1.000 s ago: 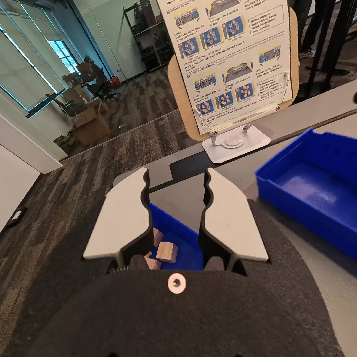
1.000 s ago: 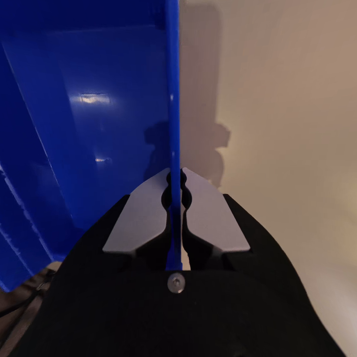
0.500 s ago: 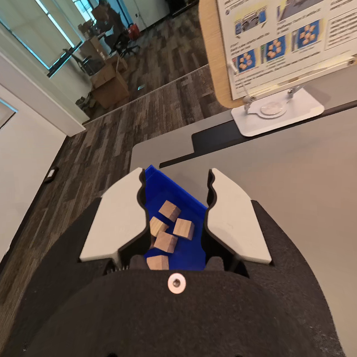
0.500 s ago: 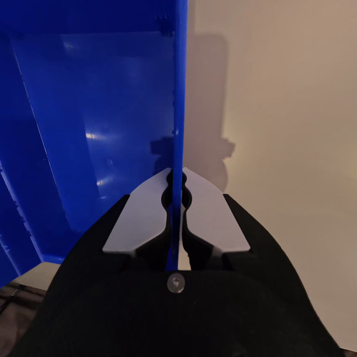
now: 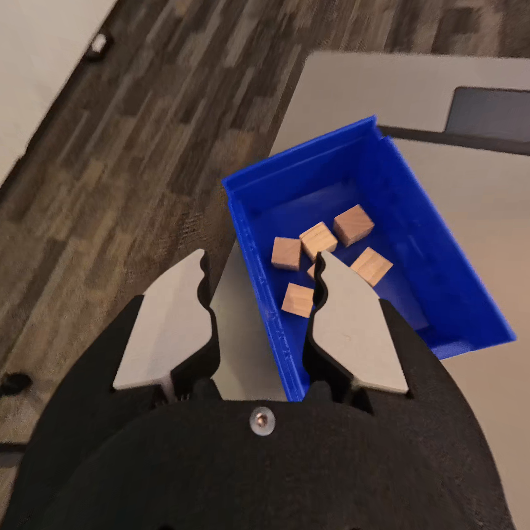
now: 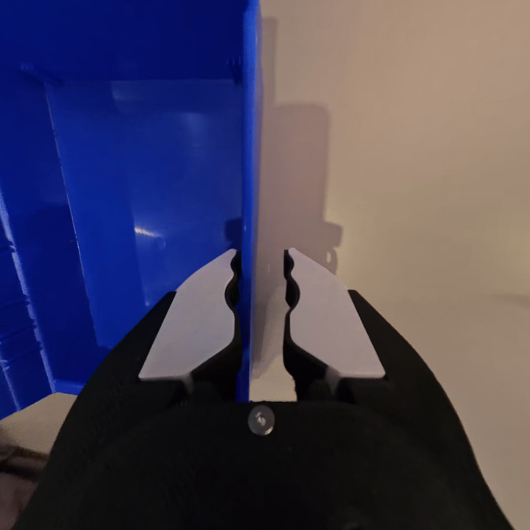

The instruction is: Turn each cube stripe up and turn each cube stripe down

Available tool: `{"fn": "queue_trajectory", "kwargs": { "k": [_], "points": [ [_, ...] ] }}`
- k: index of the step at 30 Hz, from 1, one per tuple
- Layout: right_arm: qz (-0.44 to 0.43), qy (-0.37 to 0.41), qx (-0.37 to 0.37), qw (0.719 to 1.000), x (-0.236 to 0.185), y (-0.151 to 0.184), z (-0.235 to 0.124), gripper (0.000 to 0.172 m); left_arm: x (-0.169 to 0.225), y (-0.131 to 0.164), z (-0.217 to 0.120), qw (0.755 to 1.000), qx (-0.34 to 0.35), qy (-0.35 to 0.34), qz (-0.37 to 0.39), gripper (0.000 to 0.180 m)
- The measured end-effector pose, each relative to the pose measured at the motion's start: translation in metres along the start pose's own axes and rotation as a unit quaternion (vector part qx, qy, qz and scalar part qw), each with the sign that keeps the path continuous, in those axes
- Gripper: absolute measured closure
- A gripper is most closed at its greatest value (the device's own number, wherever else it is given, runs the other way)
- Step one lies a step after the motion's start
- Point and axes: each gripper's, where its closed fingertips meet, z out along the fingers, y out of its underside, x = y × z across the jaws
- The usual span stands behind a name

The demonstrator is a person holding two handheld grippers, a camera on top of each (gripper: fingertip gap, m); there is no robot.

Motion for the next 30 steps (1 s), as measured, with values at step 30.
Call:
{"fn": "queue_trajectory", "kwargs": {
  "k": [30],
  "points": [
    [-0.049, 0.044, 0.107, 0.992, -0.019, -0.026, -0.056, 0.136, 0.019, 0.086, 0.144, 0.961, -0.254, 0.107, 0.021, 0.171]
  ]
}}
